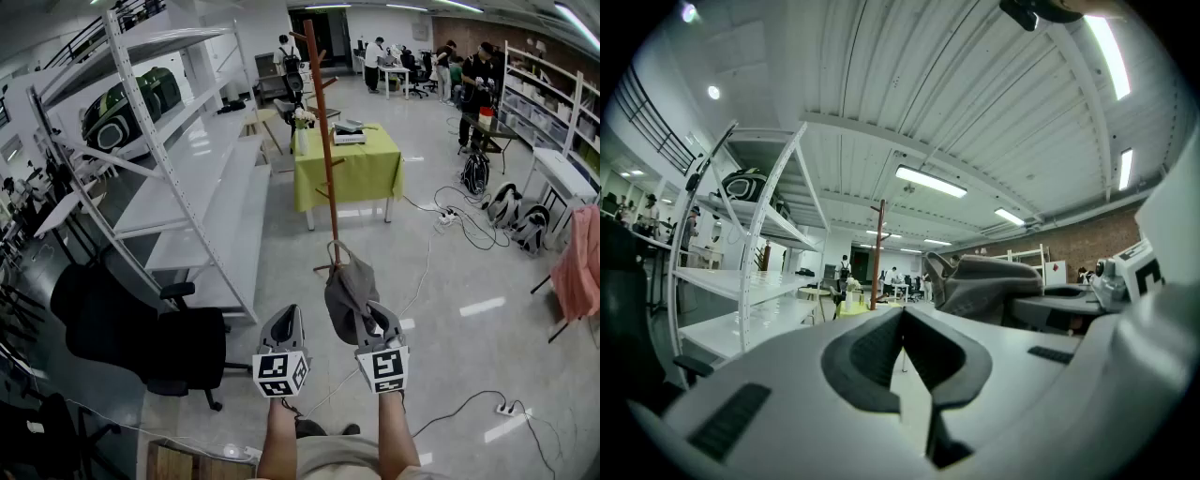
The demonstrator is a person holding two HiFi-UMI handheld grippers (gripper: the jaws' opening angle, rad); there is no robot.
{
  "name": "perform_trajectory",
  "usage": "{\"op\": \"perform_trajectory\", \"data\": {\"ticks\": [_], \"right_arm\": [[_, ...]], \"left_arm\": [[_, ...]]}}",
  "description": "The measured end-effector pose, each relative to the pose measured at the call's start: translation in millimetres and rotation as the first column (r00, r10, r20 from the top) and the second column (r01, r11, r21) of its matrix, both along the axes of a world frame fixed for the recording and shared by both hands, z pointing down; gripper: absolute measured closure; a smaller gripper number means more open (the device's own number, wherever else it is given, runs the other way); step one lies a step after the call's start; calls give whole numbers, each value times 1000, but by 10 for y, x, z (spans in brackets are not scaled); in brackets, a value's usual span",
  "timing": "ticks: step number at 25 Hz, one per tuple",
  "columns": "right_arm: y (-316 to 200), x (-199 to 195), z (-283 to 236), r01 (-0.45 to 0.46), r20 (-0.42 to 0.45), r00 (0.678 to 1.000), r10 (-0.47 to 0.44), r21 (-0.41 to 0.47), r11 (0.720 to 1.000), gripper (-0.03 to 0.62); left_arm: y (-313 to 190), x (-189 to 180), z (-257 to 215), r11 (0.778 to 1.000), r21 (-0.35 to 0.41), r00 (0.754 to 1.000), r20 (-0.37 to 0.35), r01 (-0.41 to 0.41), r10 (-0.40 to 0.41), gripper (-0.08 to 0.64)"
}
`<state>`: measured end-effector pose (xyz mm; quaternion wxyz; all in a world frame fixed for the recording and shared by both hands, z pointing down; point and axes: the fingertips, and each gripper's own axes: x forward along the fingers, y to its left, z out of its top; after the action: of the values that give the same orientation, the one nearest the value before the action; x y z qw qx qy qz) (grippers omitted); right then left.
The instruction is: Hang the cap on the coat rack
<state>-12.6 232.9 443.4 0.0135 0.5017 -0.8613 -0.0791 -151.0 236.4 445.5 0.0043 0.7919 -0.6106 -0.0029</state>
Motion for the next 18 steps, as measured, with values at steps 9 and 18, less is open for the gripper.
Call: {"op": "perform_trajectory", "data": {"ticks": [9, 18], "right_arm": [[21, 129, 17, -6, 16, 1000, 6, 8, 1000, 569], [45, 252, 84, -6, 79, 997, 6, 0, 1000, 568]], "left_arm": [[18, 200, -30, 999, 17, 999, 20, -33, 33, 552], [9, 215, -67, 999, 22, 999, 32, -25, 24, 552]]}}
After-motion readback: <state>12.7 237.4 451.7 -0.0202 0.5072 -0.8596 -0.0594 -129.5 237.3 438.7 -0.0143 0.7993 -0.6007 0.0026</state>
